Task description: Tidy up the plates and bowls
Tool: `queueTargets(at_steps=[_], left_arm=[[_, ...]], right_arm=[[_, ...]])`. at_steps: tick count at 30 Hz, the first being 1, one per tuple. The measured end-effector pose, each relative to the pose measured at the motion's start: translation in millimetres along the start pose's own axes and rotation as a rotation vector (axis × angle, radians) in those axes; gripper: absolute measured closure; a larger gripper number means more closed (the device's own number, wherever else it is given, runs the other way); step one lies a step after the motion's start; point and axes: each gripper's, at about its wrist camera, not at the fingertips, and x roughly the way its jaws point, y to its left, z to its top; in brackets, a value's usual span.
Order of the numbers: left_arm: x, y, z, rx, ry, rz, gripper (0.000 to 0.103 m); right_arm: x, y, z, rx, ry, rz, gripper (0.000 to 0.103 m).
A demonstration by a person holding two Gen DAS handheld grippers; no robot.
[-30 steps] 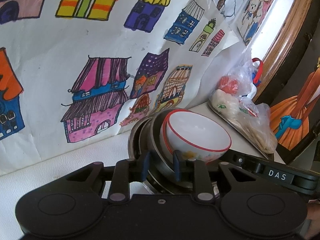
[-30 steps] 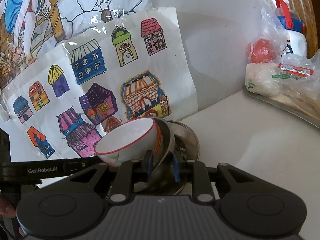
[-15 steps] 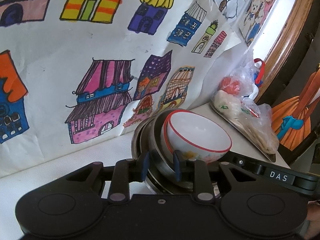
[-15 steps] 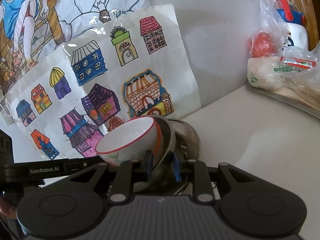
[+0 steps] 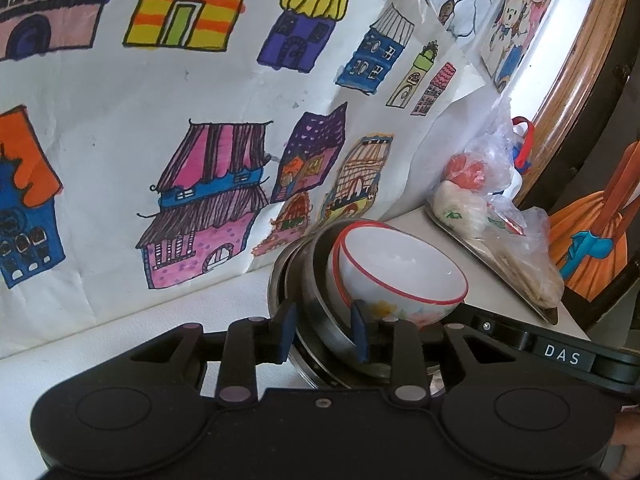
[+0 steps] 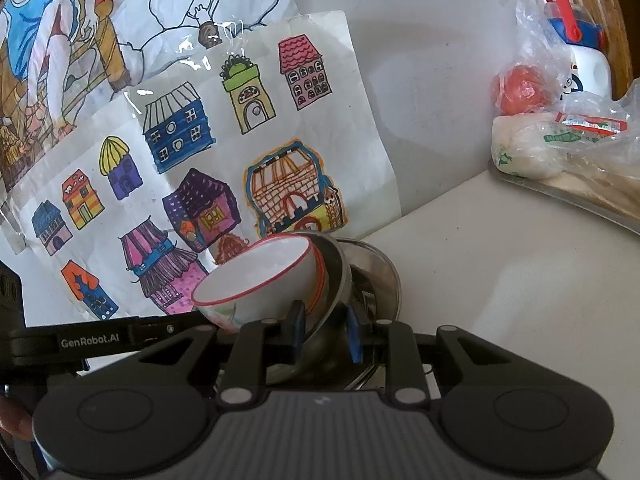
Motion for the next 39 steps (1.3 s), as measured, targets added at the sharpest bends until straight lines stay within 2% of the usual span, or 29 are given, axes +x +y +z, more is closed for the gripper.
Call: queueTargets(at_steps=[5,9,15,20,22,25,32,36,39], left_arm=[[-1.4,0.7,-1.4,0.003,-0.009,0.011,0.064],[-3.4,3.0,-3.0,-0.007,-0.015,0.023,0.055],[-5.7,1.7,-6.0,-0.002,-0.011,0.015,0.052],[-9.9,-2.5,-6.4,0.008,-0.023,0.006,0.046],[-13.6,-4.8,-6.2,0.014,-0.039,0.005,0.037],[-20.6,-8.7,-5.8,0.026,-0.067,0.005,0.031],[-38.7,-17.1,-7.0,0.048,-0.103,0.001,0.024],[-52.9,-20.0,-10.6,0.055,-0.128,-0.004,0.013],[-64.4,-23.3,-12.7,0.066,-0.147,-0.009,0.011]], right_arm=[[-3.6,1.7,-2.1,-0.005,-0.013,-0.014,0.072],[-7.7,2.8,-4.5,-0.006,-0.022,-0.016,0.066],[-11.9,5.5,-7.9,-0.01,-0.038,-0.015,0.058],[-17.7,8.5,-10.1,-0.016,-0.057,-0.016,0.048],[-20.6,8.7,-11.1,-0.011,-0.066,-0.014,0.044],[-27.0,8.8,-12.7,-0.003,-0.081,-0.018,0.038],[-52.5,12.6,-16.6,0.006,-0.131,-0.026,0.018],[-71.0,20.0,-20.0,0.003,-0.159,-0.03,0.012],[-83.4,27.1,-22.4,-0.006,-0.182,-0.033,0.007]])
